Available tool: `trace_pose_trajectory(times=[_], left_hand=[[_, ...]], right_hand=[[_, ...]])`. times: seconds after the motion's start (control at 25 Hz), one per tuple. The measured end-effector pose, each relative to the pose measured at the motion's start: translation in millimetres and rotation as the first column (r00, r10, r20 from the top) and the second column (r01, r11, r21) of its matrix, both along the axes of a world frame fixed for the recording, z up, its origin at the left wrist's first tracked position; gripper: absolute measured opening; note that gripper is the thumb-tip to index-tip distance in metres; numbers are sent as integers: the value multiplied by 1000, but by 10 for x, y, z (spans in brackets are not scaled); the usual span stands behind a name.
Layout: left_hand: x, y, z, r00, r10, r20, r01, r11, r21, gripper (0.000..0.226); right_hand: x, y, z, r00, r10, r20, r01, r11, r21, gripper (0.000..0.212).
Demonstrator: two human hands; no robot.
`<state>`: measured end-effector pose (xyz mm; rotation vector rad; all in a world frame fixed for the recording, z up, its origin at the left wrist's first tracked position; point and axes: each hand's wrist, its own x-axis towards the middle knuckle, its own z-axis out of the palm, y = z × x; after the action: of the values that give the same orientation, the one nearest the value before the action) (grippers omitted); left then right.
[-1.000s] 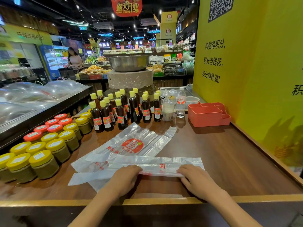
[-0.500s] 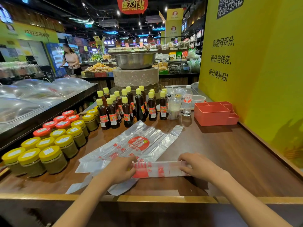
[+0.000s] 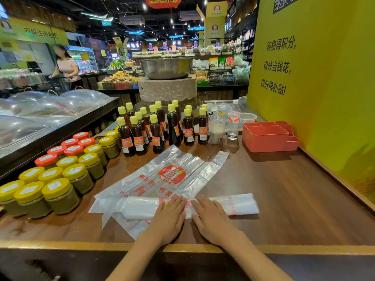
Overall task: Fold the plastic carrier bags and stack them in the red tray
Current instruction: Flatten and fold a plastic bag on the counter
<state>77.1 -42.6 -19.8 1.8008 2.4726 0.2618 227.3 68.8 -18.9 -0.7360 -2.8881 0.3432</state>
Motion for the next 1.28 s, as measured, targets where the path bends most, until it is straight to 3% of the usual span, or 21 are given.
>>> trace_pose_trajectory(times=[0.08,0.2,0.44,0.6,0.68,0.8,0.88,1.0,1.28], left_hand=[[-43,12,-12,1000,-4,16,4,1000,-31,102],[-98,-5,-15,1000,-4,23,5,999,-52,101],[-540,-193,-84,994,100,48,-93,987,-129,102],[-904,-429,-38,973,231,15,-223,955,-197,71],[-975,-481,-29,967,255,17,-246,947,-207,66],[-954,-477,-20,967,255,-10,-254,956,-146,68],[-923,-459,21,969,239,-57,-240,971,-20,71],[-866,-422,127,977,198,-75,-191,978,89,53],[-791,-340,333,995,98,13,-97,994,-57,27]], right_hand=[[3,44,-57,999,-41,9,41,999,-11,83],[18,82,-88,996,-63,61,65,998,-22,73],[226,244,-7,973,-167,157,183,978,-97,110],[576,600,24,921,-298,249,318,947,-41,69],[749,745,13,896,-364,254,383,923,-30,63],[861,787,-32,893,-403,202,413,911,-10,62],[862,751,-76,895,-427,132,426,904,37,63],[872,734,-76,866,-498,36,494,865,90,62],[888,706,-22,853,-487,-188,510,855,96,48]])
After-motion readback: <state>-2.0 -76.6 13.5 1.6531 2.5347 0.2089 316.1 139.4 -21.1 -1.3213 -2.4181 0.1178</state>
